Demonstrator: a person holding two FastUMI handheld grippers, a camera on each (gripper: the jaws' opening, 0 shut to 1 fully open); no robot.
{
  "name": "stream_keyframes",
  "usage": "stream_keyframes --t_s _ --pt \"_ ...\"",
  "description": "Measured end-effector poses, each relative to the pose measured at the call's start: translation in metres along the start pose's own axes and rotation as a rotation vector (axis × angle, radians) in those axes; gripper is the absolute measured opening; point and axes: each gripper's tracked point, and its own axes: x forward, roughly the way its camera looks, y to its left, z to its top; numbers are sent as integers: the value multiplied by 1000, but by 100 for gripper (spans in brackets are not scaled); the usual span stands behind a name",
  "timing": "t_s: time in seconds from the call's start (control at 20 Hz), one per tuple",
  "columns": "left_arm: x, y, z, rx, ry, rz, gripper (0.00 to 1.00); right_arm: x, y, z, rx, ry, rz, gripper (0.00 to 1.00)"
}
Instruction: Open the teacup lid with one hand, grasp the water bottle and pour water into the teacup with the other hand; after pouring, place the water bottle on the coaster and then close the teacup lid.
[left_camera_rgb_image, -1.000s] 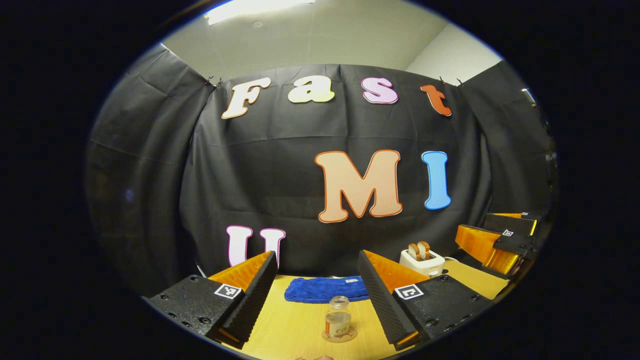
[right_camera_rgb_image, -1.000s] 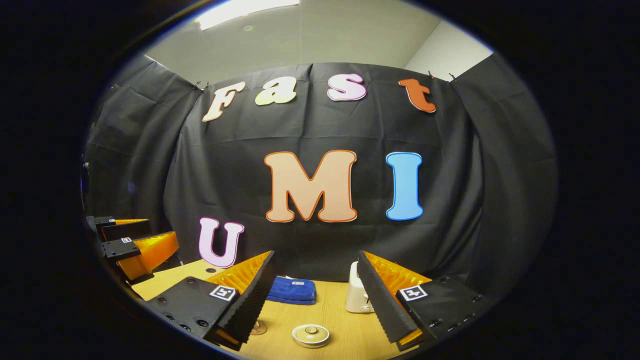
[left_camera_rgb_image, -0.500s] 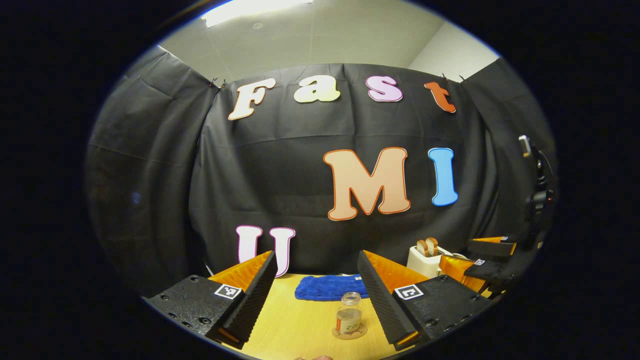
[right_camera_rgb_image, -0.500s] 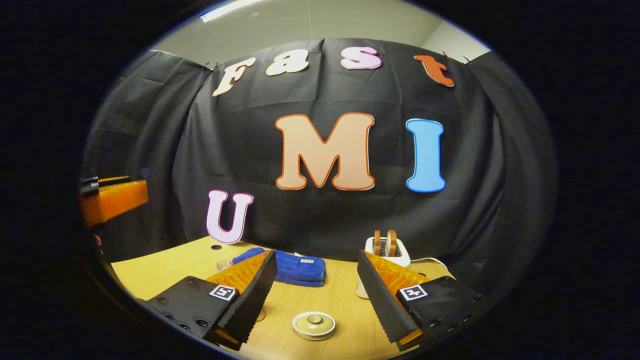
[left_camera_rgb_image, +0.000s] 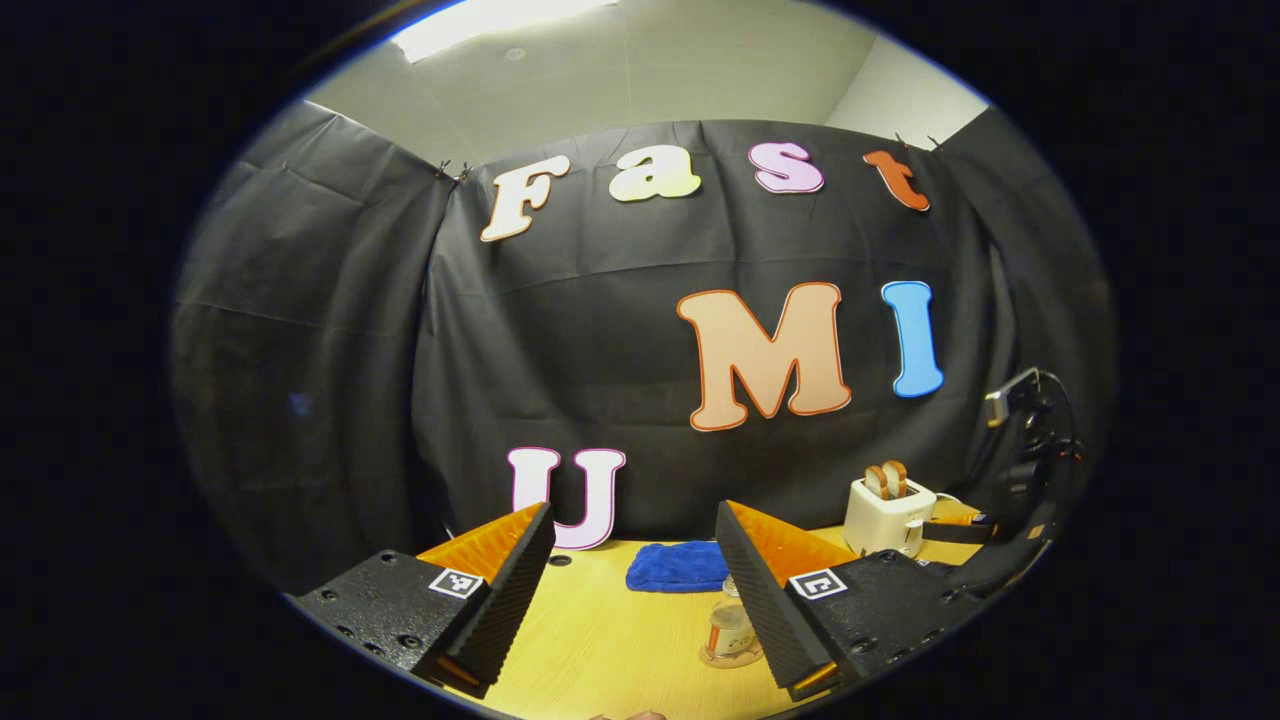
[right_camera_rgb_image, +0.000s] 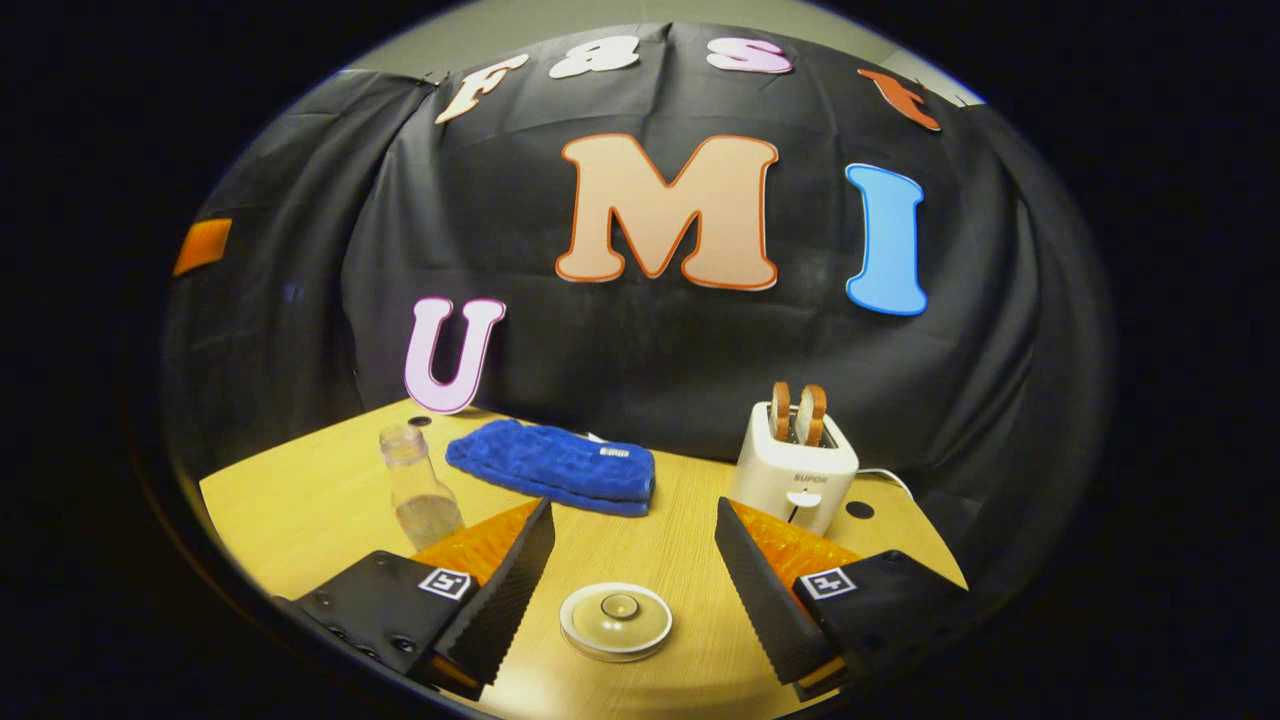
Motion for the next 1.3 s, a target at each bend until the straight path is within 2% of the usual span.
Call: stream_keyframes --t_s 0.25,0.4,0.55,0.7,0.75,0.8,1.05,1.1,1.2,1.3 --pt "-6 7 -4 8 19 24 95 16 11 -42 24 117 37 99" --pt "-9 8 -7 7 26 32 92 21 9 -64 39 178 36 100" --pt "-12 10 -9 10 34 37 95 27 5 -80 25 221 30 100" --pt "-13 15 -12 13 41 49 94 29 5 -91 18 254 21 93" --pt "-14 17 -13 12 43 54 94 30 4 -93 9 256 12 94" --pt "-14 18 -15 13 46 60 94 32 4 -95 0 257 7 82" --pt "-16 24 -16 22 51 74 94 31 10 -107 -36 285 17 61" --pt "-17 25 -18 21 52 75 94 31 12 -106 -41 281 17 53" --pt "-16 25 -19 20 54 74 94 29 14 -106 -46 283 24 52" --pt "-15 24 -19 18 57 72 94 29 13 -106 -32 288 16 37"
